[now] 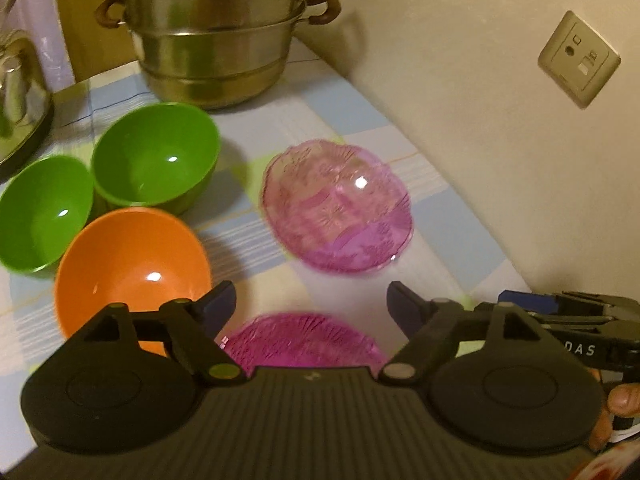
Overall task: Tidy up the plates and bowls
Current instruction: 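Open both grippers to release the dish onto the table, then move both grippers to the rim of the next pink glass dish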
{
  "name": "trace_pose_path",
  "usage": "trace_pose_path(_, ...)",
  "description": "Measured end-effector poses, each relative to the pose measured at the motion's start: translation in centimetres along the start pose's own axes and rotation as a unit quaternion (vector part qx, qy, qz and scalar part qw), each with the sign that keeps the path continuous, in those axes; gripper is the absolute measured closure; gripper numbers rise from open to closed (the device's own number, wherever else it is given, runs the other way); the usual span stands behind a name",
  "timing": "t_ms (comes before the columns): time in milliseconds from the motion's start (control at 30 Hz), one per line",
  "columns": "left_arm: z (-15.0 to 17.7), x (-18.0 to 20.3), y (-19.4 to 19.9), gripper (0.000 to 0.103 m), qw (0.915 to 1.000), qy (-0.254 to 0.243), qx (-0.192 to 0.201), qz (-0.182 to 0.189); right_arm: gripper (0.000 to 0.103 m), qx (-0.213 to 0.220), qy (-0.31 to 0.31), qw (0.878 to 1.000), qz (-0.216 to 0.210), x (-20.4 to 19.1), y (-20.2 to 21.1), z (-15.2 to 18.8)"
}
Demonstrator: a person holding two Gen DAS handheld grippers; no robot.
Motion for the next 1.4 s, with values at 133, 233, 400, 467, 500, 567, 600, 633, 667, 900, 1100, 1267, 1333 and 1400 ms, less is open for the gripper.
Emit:
trace_pose_path(133,-1.4,0.1,-0.5,0.019,0.9999,0.007,0.002,0.012,0.053,0.004,-0.011,1.000,0.001,1.1,0.4,-1.0)
trace_pose_path(233,-2.4,-0.1,-0.9,0.017,0.9999,0.007,0.001,0.010,0.051,0.004,-0.020,1.000,0.001,1.8,0.5,-1.8)
trace_pose_path(400,-4.0,-0.4,-1.6,0.014,1.0000,0.000,0.000,0.005,0.036,0.006,-0.034,0.999,-0.001,2.6,0.5,-3.0)
trace_pose_path(467,-4.7,-0.6,-2.0,0.012,1.0000,0.004,-0.001,0.006,0.033,0.009,-0.042,0.999,-0.003,3.0,0.3,-3.5)
trace_pose_path(500,-5.0,-0.7,-2.2,0.012,1.0000,0.004,0.000,0.004,0.032,0.009,-0.044,0.999,-0.004,3.2,0.2,-3.6)
trace_pose_path(567,-5.5,-0.9,-2.6,0.011,1.0000,0.001,-0.002,-0.001,0.032,0.007,-0.044,0.999,-0.004,3.4,-0.1,-4.1)
trace_pose_path(600,-5.7,-1.0,-2.8,0.011,1.0000,0.001,-0.005,-0.003,0.032,0.007,-0.043,0.999,-0.002,3.5,-0.3,-4.3)
trace_pose_path(633,-6.0,-1.1,-3.1,0.011,1.0000,0.002,-0.008,-0.002,0.032,0.007,-0.041,0.999,0.001,3.5,-0.4,-4.5)
trace_pose_path(667,-6.2,-1.1,-3.4,0.011,0.9999,0.004,-0.012,0.001,0.032,0.007,-0.037,0.999,0.003,3.6,-0.6,-4.7)
trace_pose_path(900,-8.0,-2.1,-5.1,0.011,0.9989,0.034,-0.024,0.024,0.032,0.007,-0.040,0.999,-0.010,4.1,-1.4,-6.3)
trace_pose_path(1100,-8.6,-2.8,-6.7,0.017,0.9976,0.044,-0.036,0.041,0.032,0.007,-0.044,0.999,-0.022,4.5,-2.2,-7.9)
trace_pose_path(1267,-8.3,-3.0,-8.3,0.021,0.9973,0.042,-0.045,0.039,0.032,-0.004,-0.044,0.999,-0.024,4.8,-3.9,-8.7)
trace_pose_path(1333,-8.2,-3.1,-9.0,0.023,0.9973,0.042,-0.048,0.035,0.032,-0.009,-0.042,0.999,-0.025,4.8,-4.5,-8.9)
trace_pose_path(1400,-8.2,-3.3,-9.5,0.025,0.9976,0.040,-0.049,0.028,0.033,-0.012,-0.041,0.999,-0.026,4.8,-5.0,-9.1)
Point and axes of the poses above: each gripper's, at about its wrist camera, not at the fingertips, and y roughly against the way its jaws point, x to its right, z to its underside, the point moved 9 cm from there along -y, roughly the way its jaws point, and after that the axes turned 13 degrees about -x, right-handed, at the moved point
